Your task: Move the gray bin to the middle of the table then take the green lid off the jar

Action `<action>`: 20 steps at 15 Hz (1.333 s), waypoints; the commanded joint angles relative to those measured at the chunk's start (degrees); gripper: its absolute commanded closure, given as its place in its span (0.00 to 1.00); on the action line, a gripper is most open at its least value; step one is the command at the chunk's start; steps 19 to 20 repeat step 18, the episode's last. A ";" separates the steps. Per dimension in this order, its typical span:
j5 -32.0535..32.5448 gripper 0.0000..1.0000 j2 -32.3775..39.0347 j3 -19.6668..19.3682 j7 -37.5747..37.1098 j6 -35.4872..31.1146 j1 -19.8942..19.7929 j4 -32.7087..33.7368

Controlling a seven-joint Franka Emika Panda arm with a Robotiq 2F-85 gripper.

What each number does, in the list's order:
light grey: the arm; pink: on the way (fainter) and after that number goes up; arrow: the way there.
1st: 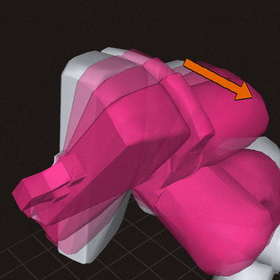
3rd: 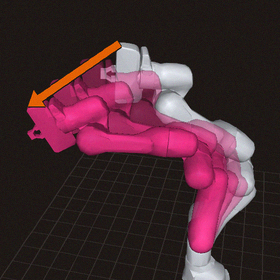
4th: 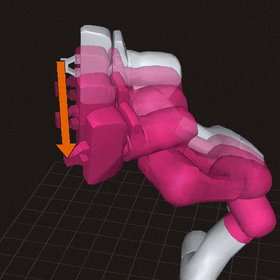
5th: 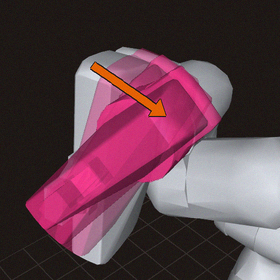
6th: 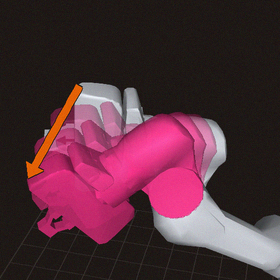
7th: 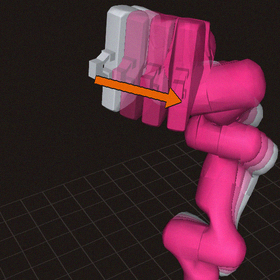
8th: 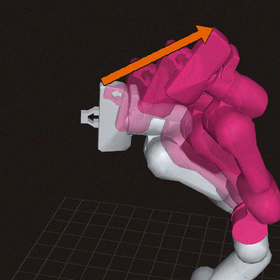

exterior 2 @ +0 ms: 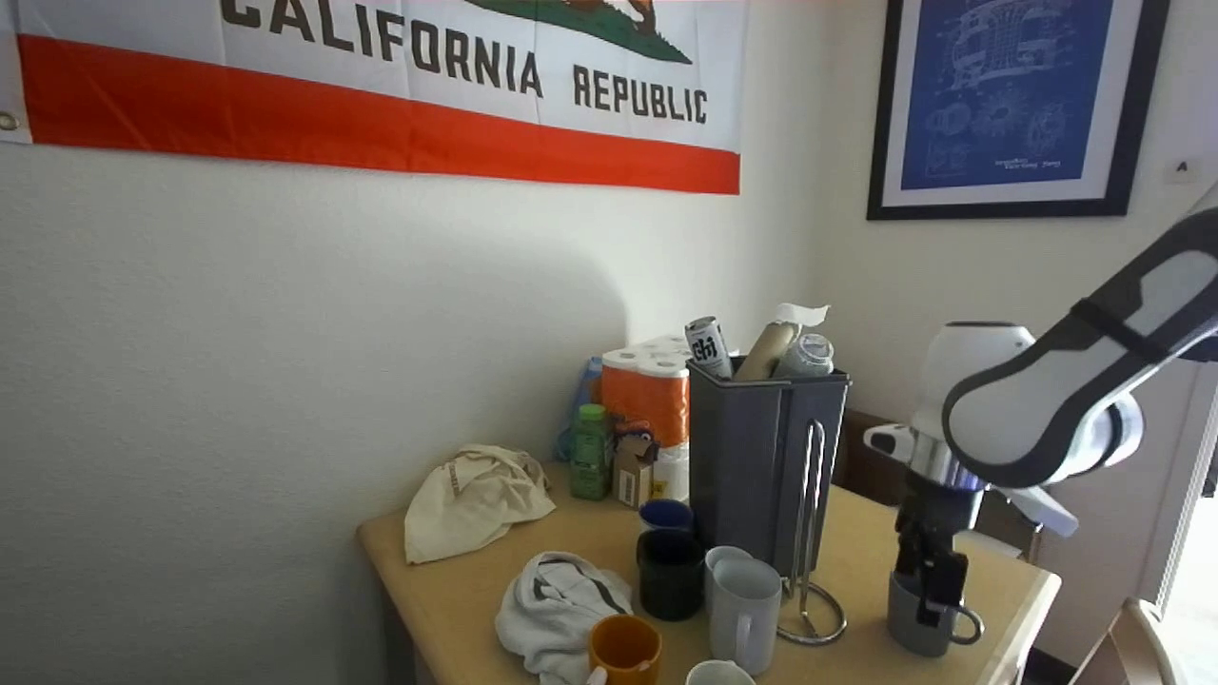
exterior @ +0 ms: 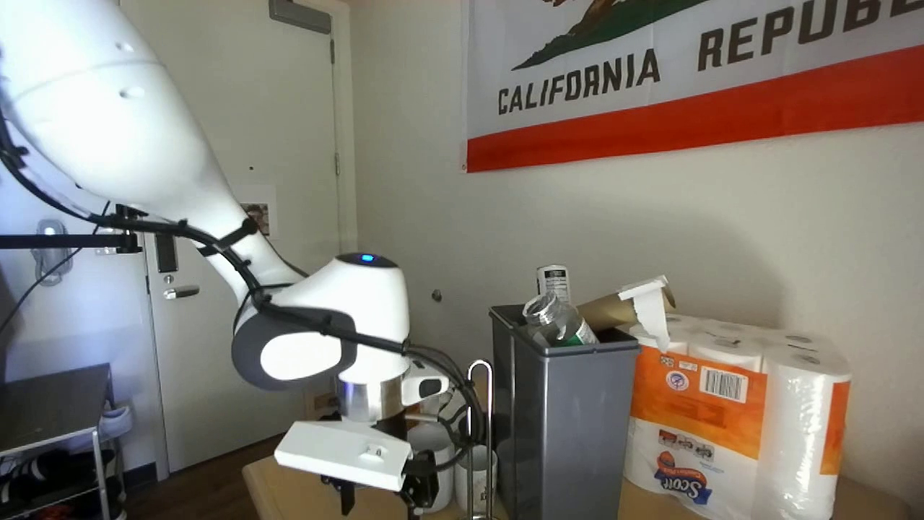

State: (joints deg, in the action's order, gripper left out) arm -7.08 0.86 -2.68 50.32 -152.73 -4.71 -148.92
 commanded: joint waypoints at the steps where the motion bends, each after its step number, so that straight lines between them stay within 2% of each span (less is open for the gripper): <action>1: 3.68 0.00 -9.64 -2.32 -6.54 15.83 -0.91 4.12; 5: 1.23 0.00 -16.41 -5.68 -6.94 34.42 -0.63 13.72; 7: -1.28 0.00 -19.89 -7.38 -5.98 39.29 -0.26 18.08; 12: -1.32 0.00 -27.10 -8.52 -6.81 38.10 0.56 25.85; 15: -1.02 0.00 -27.53 -8.93 -6.75 38.28 1.26 28.96; 20: -0.79 0.00 -27.04 -9.25 -6.65 37.73 1.75 29.81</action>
